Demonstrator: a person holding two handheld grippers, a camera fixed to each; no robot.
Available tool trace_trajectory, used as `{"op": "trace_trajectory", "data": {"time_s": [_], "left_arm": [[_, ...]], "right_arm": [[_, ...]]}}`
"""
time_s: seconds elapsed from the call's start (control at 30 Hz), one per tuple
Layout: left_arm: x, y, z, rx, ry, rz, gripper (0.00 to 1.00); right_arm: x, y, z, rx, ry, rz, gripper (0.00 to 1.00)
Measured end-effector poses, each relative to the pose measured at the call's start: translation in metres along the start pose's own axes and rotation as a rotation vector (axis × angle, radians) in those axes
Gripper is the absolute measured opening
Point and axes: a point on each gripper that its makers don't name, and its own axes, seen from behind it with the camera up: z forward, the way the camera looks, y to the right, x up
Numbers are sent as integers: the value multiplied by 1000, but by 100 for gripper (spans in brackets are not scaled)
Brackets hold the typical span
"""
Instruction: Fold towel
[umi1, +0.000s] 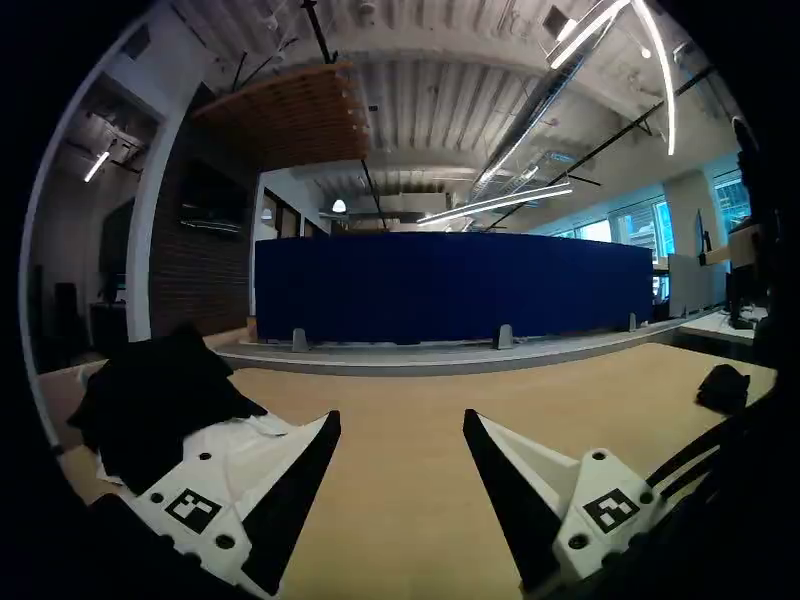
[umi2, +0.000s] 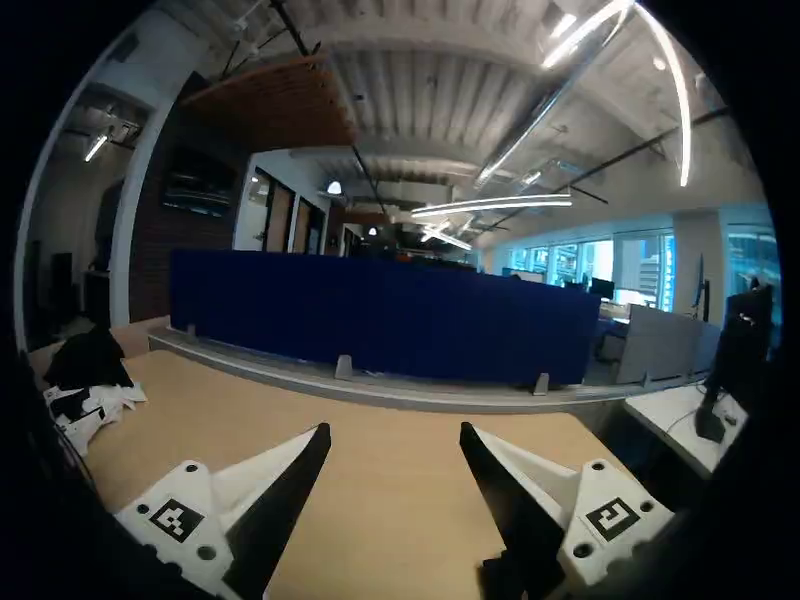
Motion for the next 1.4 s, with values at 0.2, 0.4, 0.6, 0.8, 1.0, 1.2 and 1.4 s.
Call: {"op": "trace_trajectory", "data": {"time_s": [0.2, 0.4, 0.6, 0.8, 1.0, 1.2, 1.4], "left_arm": [[-7, -5, 0, 10, 9, -25, 91], [-13, -8, 2, 17, 6, -22, 91], [-16, -11, 1, 22, 1, -13, 91], [-16, -10, 1, 23, 1, -3, 91], [-16, -9, 1, 24, 0, 0, 91], [-14, -9, 2, 24, 1, 1, 92], [-15, -10, 2, 24, 1, 0, 93]], "right_arm": [[-9, -3, 5, 5, -6, -9, 100], [-13, -5, 7, 9, -7, -2, 100], [-15, -3, 8, 5, -10, -9, 100], [-16, -1, 10, 1, -12, -4, 100], [-16, 2, 11, -3, -5, 7, 100], [-8, 15, 9, -11, 15, 22, 100], [3, 37, 3, -27, 47, 34, 100]]}}
